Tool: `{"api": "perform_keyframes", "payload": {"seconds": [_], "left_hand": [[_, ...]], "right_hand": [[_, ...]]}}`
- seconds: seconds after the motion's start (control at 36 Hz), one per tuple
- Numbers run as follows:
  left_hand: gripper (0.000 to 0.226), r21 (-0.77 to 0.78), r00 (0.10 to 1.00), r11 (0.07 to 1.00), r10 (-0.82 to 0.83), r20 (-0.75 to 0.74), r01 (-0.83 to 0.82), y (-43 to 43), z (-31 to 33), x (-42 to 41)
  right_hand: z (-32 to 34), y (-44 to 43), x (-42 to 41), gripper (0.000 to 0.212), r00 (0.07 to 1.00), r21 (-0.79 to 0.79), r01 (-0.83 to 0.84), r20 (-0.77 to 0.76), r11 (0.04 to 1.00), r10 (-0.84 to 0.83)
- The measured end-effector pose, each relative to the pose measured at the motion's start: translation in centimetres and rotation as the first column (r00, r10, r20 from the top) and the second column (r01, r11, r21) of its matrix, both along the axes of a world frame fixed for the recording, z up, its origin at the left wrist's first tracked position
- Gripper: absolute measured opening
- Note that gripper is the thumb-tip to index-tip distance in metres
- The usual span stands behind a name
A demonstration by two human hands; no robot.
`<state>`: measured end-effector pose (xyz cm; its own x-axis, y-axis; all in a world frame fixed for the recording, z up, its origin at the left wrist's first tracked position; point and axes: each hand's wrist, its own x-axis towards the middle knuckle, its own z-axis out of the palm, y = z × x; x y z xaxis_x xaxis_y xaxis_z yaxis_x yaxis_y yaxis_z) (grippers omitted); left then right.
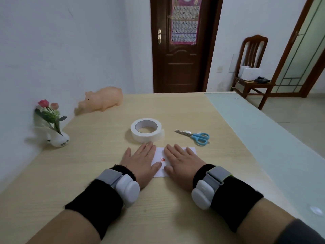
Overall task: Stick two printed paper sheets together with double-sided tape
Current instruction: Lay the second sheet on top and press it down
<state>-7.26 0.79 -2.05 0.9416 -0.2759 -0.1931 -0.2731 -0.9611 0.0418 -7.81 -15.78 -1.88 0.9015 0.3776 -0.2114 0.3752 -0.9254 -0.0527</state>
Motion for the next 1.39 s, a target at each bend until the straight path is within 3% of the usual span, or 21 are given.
{"api": "perform_keyframes", "payload": {"seconds": [0.36,0.92,0.97,1.08,1.22,1.31,1.39], "left_hand": [[0.086,-0.022,0.998,0.999,-0.040,-0.043,0.039,0.6,0.6,0.1],[0.086,-0.031,0.993,0.997,-0.079,-0.093,0.076,3.0,0.8,0.7],[0.092,-0.032,0.990,0.997,-0.080,-0.116,0.077,3.1,1.0,0.9],[0.132,-0.019,0.989,0.997,-0.078,-0.128,0.077,3.4,0.9,1.3],[0.135,-0.021,0.991,0.998,-0.061,-0.123,0.058,3.4,0.7,1.4],[0.122,-0.027,0.993,0.999,-0.042,-0.114,0.039,3.3,0.7,1.4],[0.130,-0.020,0.992,0.999,-0.040,-0.118,0.038,3.4,0.6,1.3]], "right_hand": [[0.5,-2.7,-0.7,0.069,0.995,-0.001,0.094,-0.021,0.996,-0.094],[0.5,-6.3,-0.8,0.066,0.993,-0.034,0.109,-0.032,0.993,-0.111],[0.6,-6.7,-0.7,0.068,0.994,-0.039,0.101,-0.036,0.994,-0.102],[0.7,-6.8,-0.6,0.071,0.996,-0.046,0.078,-0.038,0.996,-0.080],[0.8,-6.8,-0.6,0.074,0.996,-0.047,0.072,-0.047,0.996,-0.074],[0.9,-6.8,-0.5,0.074,0.996,-0.044,0.073,-0.052,0.996,-0.076],[0.9,-6.8,-0.6,0.075,0.996,-0.037,0.070,-0.049,0.997,-0.072]]}}
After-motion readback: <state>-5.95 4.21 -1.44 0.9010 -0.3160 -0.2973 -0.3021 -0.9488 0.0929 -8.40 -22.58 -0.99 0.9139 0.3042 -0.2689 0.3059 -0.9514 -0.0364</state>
